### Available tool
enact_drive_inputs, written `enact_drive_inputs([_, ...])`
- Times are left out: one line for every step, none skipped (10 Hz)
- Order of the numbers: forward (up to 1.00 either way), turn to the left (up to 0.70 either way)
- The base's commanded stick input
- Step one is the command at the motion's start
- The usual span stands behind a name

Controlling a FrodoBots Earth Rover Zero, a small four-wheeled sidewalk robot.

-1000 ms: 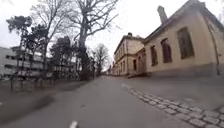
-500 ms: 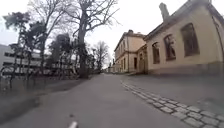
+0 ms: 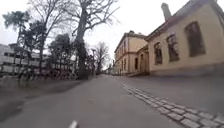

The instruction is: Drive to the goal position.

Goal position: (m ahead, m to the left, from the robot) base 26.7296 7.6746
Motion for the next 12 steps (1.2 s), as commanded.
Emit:
enact_drive_inputs([1.00,0.01])
enact_drive_inputs([1.00,0.01])
enact_drive_inputs([1.00,0.01])
enact_drive_inputs([1.00,0.01])
enact_drive_inputs([1.00,0.01])
enact_drive_inputs([1.00,0.01])
enact_drive_inputs([1.00,0.01])
enact_drive_inputs([1.00,0.01])
enact_drive_inputs([1.00,0.01])
enact_drive_inputs([1.00,0.01])
enact_drive_inputs([1.00,0.01])
enact_drive_inputs([1.00,0.01])
